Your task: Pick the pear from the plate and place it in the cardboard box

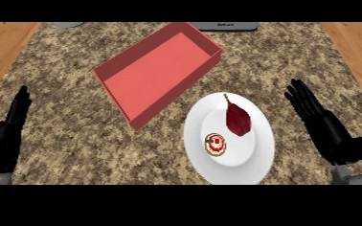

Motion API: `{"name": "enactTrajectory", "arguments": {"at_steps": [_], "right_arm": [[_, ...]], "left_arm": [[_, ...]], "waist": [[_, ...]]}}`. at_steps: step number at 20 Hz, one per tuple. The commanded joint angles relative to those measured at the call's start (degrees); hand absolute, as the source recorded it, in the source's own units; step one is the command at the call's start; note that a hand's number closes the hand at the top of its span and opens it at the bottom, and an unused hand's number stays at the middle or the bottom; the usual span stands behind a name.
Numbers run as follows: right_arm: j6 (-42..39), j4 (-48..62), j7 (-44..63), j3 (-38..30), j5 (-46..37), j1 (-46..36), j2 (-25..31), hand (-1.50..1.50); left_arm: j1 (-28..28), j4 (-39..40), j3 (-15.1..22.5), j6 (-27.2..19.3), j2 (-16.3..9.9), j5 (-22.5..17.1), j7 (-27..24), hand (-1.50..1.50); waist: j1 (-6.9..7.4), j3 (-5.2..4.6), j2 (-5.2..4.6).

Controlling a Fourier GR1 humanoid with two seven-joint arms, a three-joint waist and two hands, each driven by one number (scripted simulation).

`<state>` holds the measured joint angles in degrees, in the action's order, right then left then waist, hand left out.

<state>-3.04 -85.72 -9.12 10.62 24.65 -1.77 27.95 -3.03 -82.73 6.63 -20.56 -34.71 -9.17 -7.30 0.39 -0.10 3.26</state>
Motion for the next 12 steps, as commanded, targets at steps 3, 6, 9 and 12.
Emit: {"name": "enactTrajectory", "arguments": {"at_steps": [3,6,9,12], "right_arm": [[-13.8,6.9,-3.2,-1.3,9.9,-8.5,-3.7,-1.5],[-24.6,9.8,-2.6,-1.6,19.0,-11.9,-5.5,-1.5],[-16.1,3.2,-15.9,4.8,-15.1,-14.2,5.9,-1.5],[-24.9,19.5,-27.1,3.5,-4.3,-10.1,-2.9,-1.5]], "left_arm": [[4.0,1.1,-0.7,-0.6,-0.9,1.8,2.8,0.0],[4.9,2.6,0.3,-0.2,-2.2,3.4,4.7,0.0],[4.2,3.7,1.7,0.7,-0.3,2.2,5.7,0.0],[8.0,3.7,2.1,1.0,-0.5,2.9,9.1,0.0]], "waist": [[1.15,0.33,-3.86],[2.27,0.58,-4.56],[1.54,0.34,-4.15],[1.74,0.7,-5.05]]}}
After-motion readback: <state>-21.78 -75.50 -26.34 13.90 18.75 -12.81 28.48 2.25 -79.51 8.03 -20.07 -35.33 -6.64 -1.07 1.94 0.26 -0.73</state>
